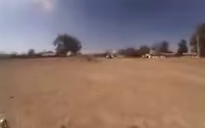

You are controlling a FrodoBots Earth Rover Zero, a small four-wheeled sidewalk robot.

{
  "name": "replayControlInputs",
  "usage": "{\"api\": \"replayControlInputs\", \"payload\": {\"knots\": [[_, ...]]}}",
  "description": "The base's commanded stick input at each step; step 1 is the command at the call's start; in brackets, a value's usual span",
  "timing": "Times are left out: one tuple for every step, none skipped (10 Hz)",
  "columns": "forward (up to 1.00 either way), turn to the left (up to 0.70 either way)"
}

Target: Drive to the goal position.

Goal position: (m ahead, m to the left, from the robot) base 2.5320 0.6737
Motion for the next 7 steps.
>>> {"api": "replayControlInputs", "payload": {"knots": [[1.00,0.27],[1.00,0.27],[1.00,0.27],[1.00,0.27],[1.00,0.27],[1.00,0.27],[1.00,0.27]]}}
